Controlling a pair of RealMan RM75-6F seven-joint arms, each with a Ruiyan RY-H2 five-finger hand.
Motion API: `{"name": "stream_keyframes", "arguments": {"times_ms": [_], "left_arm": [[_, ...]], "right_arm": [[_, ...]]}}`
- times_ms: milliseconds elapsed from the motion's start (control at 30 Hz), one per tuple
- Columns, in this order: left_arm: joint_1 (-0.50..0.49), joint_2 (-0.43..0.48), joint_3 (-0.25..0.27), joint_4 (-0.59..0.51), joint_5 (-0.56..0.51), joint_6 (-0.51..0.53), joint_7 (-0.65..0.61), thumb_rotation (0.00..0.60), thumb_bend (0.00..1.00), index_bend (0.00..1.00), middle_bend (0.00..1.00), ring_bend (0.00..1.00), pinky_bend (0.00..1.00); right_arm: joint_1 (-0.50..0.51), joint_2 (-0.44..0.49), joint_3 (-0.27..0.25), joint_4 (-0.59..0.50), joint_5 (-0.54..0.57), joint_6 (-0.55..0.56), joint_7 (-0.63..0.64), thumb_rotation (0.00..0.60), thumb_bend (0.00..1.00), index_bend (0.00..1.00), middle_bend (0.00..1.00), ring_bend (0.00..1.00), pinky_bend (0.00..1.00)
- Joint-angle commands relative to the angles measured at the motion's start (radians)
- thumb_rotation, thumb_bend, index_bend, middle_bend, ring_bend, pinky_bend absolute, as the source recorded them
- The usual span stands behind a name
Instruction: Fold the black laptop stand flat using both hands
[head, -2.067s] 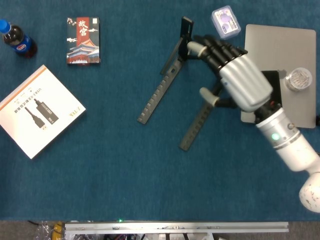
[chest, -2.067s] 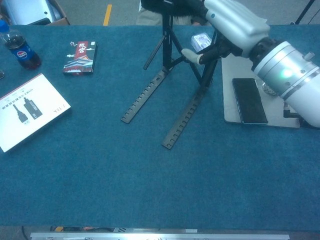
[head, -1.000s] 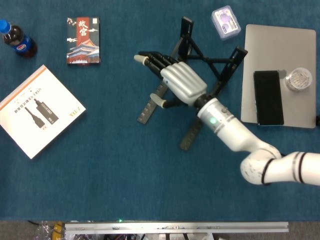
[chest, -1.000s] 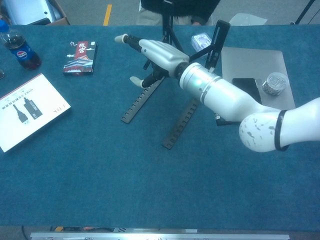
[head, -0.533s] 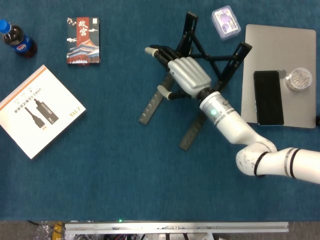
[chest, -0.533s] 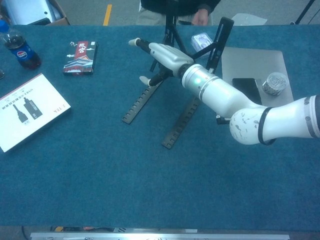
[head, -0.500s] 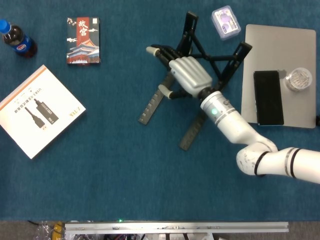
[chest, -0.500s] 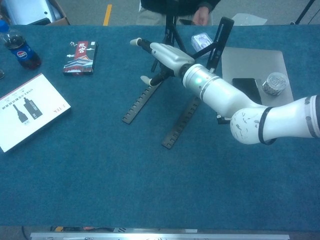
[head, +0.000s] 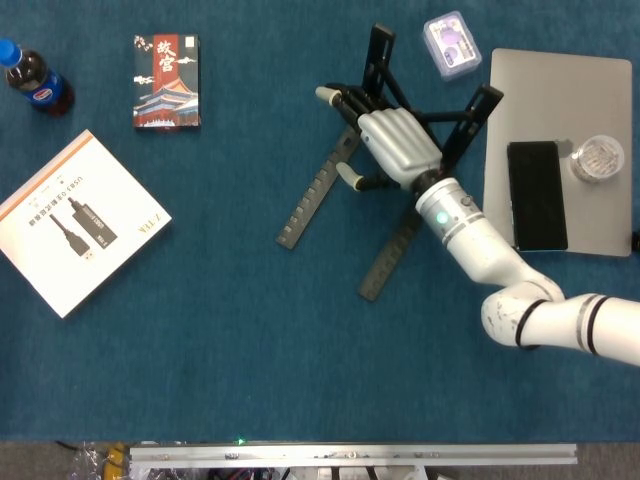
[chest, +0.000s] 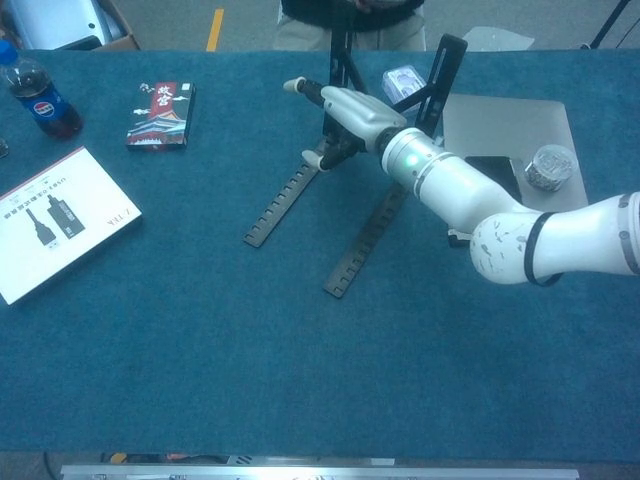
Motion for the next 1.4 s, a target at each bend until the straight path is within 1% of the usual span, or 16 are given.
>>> {"name": "stream_keyframes", "arguments": {"times_ms": [33, 200, 467, 633, 800, 967, 1400], "left_arm": [[0.000, 0.000, -0.001, 0.000, 0.000, 0.001, 0.000, 0.600, 0.25, 0.24, 0.25, 0.16, 0.16], [0.001, 0.001, -0.002, -0.003, -0.001, 0.002, 0.002, 0.600, 0.25, 0.24, 0.25, 0.16, 0.16], [0.010, 0.004, -0.002, 0.002, -0.009, 0.010, -0.006, 0.600, 0.25, 0.24, 0.25, 0.16, 0.16], [0.004, -0.003, -0.002, 0.001, -0.004, 0.005, -0.001, 0.600, 0.25, 0.24, 0.25, 0.16, 0.16], [0.001, -0.007, -0.003, -0.004, 0.001, 0.004, 0.007, 0.600, 0.25, 0.24, 0.25, 0.16, 0.16], [-0.004, -0.011, -0.002, -0.009, 0.002, -0.004, 0.016, 0.600, 0.25, 0.24, 0.25, 0.16, 0.16], [-0.008, -0.015, -0.002, -0.013, 0.003, -0.008, 0.025, 0.600, 0.25, 0.24, 0.25, 0.16, 0.16]], "right_arm": [[-0.009, 0.018, -0.005, -0.041, -0.019, 0.008, 0.010, 0.600, 0.35, 0.00, 0.06, 0.00, 0.12], [-0.028, 0.070, -0.026, -0.137, -0.068, 0.022, 0.027, 0.600, 0.35, 0.00, 0.06, 0.00, 0.12], [-0.106, 0.228, -0.126, -0.318, -0.123, 0.047, -0.011, 0.600, 0.35, 0.00, 0.06, 0.00, 0.12], [-0.152, 0.311, -0.169, -0.394, -0.144, 0.073, -0.022, 0.600, 0.35, 0.00, 0.06, 0.00, 0.12], [-0.186, 0.364, -0.199, -0.423, -0.153, 0.089, -0.025, 0.600, 0.35, 0.00, 0.06, 0.00, 0.12], [-0.206, 0.383, -0.216, -0.415, -0.155, 0.088, -0.014, 0.600, 0.35, 0.00, 0.06, 0.00, 0.12], [-0.228, 0.414, -0.223, -0.402, -0.157, 0.085, -0.016, 0.600, 0.35, 0.00, 0.06, 0.00, 0.12]]}}
